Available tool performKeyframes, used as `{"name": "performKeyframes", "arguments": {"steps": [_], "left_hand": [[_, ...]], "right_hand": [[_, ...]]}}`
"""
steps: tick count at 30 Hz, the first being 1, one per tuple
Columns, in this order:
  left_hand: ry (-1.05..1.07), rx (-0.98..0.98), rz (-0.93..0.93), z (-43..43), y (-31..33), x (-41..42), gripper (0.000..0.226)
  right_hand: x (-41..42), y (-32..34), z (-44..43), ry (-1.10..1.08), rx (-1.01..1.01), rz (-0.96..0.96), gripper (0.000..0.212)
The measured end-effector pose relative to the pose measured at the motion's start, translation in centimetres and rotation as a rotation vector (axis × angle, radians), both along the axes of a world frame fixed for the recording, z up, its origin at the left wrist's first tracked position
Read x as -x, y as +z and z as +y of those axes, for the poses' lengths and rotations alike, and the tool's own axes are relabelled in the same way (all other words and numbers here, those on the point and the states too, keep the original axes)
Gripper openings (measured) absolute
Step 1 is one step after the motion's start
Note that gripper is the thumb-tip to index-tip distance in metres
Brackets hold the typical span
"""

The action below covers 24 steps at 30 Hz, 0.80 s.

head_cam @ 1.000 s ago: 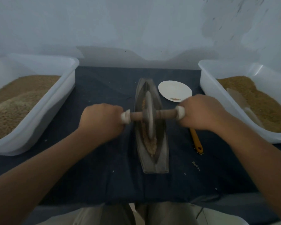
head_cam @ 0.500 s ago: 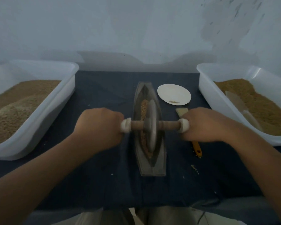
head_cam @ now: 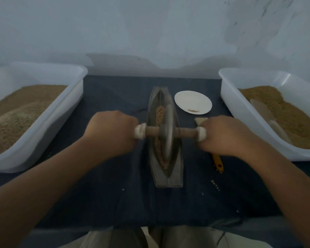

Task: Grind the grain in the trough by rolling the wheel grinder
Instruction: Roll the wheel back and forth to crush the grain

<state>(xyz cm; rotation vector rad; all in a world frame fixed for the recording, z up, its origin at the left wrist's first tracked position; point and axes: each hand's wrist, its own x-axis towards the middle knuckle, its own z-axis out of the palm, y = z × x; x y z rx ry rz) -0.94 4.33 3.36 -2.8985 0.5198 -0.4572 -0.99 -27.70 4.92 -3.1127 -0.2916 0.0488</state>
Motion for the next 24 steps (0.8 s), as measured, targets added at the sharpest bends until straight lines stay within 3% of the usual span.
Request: {"name": "performKeyframes", "arguments": {"steps": [4, 11, 14, 19, 24], "left_hand": [[0.042, 0.022, 0.015, -0.2, -0.2, -1.6, 0.028], [0.159, 0.117, 0.105, -1.6, 1.4, -6.3, 0.025], [0.113, 0.122, 0.144, -0.2, -0.2, -3.3, 0.028], [0.003, 0.138, -0.056, 1.6, -2.8, 0.7, 0.04], [0.174, 0.167, 0.025, -0.9, -0.8, -5.5, 0.034]], "right_hand": [[-1.0, 0.0, 0.6, -0.002, 0.021, -0.006, 0.032], [-6.4, 0.1, 3.1, -0.096, 0.09, -0.257, 0.029], [-3.3, 0.8, 2.0, 0.03, 0.064, -0.176, 0.025], [-0.6, 1.4, 0.8, 0.149, 0.115, -0.09, 0.023], [-5.6, 0.1, 2.4, 0.039, 0.125, -0.366, 0.033]]}}
